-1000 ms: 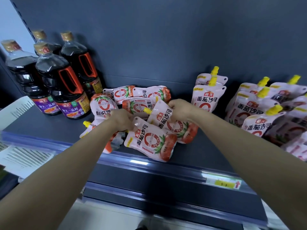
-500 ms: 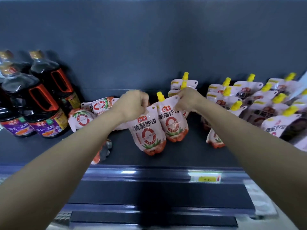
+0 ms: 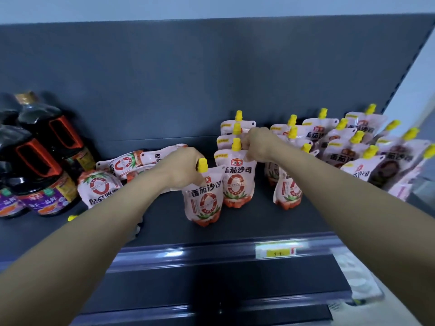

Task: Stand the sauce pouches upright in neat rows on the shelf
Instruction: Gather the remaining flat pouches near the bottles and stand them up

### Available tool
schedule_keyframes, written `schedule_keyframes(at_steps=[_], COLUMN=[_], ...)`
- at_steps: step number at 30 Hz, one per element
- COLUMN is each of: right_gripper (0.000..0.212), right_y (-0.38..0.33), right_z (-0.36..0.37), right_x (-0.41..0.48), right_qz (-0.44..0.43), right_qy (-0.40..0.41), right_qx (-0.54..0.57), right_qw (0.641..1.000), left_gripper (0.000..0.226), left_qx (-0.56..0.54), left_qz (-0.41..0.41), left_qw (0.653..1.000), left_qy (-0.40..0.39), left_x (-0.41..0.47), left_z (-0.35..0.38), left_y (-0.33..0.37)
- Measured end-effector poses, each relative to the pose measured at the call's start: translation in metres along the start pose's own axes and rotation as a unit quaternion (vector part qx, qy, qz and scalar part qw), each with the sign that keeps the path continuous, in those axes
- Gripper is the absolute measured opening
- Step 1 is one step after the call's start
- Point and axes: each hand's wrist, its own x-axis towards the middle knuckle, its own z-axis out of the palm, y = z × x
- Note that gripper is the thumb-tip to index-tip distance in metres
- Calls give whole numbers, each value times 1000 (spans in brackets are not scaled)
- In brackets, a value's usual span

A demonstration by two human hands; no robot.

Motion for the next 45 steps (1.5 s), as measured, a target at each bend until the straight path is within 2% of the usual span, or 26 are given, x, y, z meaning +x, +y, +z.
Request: schedule_keyframes(at_steps=[7,13,18,23,26,28,31,33,36,45], right_gripper=[21,29,33,35,36,33,28,35,48,61], right_y=[2,0,6,12,11,7,-8,-21,-40,-97], right_z=[5,-14,-30,-38,-43,-48,-54,-59,-70,-109], right_x=[3,-3,-8,-8,-8,-9,-13,-18,-26,-52], right_qz=[33,29,14,-1,-16,-36,-91,-126,-162,-197], right_qy=[40,-6,-2,23,53,86,124,154,199,308], right_qx=[15,66,67,65,62,65,51,29,-11,-42], right_qw=[999,997,998,998,997,994,987,980,966,930], left_gripper=[47,44,48,19,20,23,44,53,56,59], left_qx=[-68,-98,-136,-182,-203,-216,-66,49,171,312], left_qz=[-12,-30,-33,-13,-21,-30,-27,-8,-1,16], left_qw=[997,994,989,982,979,974,978,963,929,840], left_qy=[35,39,56,42,16,65,196,266,327,444], left_x=[3,12,14,8,-3,-13,-24,-30,-38,-75], left_z=[11,22,32,29,13,-4,-27,-42,-64,-120], left_y=[17,38,53,66,68,68,66,64,61,47])
